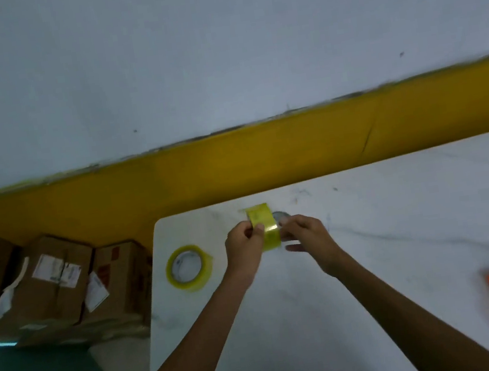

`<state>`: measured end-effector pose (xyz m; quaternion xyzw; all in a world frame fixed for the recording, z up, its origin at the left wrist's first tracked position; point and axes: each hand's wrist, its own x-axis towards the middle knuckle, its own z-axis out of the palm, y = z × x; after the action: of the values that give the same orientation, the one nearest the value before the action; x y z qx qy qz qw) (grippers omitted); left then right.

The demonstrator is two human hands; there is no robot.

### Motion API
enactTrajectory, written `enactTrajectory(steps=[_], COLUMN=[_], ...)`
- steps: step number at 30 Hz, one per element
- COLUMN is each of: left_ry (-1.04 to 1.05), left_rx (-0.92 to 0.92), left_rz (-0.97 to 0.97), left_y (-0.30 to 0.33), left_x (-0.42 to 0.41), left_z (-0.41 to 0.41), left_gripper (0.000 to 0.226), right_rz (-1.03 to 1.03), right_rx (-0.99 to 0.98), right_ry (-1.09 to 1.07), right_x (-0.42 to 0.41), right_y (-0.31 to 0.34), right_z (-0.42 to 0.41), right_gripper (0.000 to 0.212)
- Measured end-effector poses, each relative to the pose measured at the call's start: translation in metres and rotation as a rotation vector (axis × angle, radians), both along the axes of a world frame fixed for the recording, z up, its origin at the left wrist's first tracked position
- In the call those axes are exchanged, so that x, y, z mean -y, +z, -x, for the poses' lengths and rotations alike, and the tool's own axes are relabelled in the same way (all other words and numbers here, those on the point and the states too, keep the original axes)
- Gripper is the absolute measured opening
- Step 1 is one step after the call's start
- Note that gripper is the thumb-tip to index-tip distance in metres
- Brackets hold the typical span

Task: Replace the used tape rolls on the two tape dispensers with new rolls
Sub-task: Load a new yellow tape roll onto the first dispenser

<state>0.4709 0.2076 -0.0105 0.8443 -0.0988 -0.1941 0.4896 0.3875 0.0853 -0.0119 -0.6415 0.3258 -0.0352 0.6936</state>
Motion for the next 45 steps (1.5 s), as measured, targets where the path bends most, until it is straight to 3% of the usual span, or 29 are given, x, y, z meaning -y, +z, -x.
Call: enactTrajectory(steps=[4,9,20,23,31,38,45], left_ry=[-0.086,-0.243,-0.626,-0.671,-0.603,-0.490,-0.430], left_rx=[-0.044,-0.037,-0.129,-0.151,-0.154,-0.205,-0.274], left_rz=[0.113,0.086,0.113,0.111,0.092,0.087,0.109], left_y=[0.035,0.044,0.048,0.049,0.045,0.031,0.029], left_x=[0.040,0.081,0.184,0.208,0.248,0.256,0.266], left_z=[0.017,0.044,0.193,0.238,0.366,0.451,0.479], left_gripper=[0.019,0.021,0.025,0.025,0.038,0.031,0.025], right_rz=[0.147,0.169,0.328,0.382,0.226,0.175,0.217], right_rx=[0.089,0.086,-0.062,-0.056,0.002,-0.006,-0.031], right_ry=[-0.040,-0.240,-0.588,-0.620,-0.583,-0.483,-0.410], right_x=[0.006,0.030,0.107,0.128,0.185,0.204,0.222], right_y=[0.031,0.036,0.045,0.043,0.036,0.030,0.022], right_z=[0.004,0.048,0.222,0.272,0.401,0.479,0.504], right_gripper=[0.032,0.037,0.054,0.049,0.029,0.037,0.037])
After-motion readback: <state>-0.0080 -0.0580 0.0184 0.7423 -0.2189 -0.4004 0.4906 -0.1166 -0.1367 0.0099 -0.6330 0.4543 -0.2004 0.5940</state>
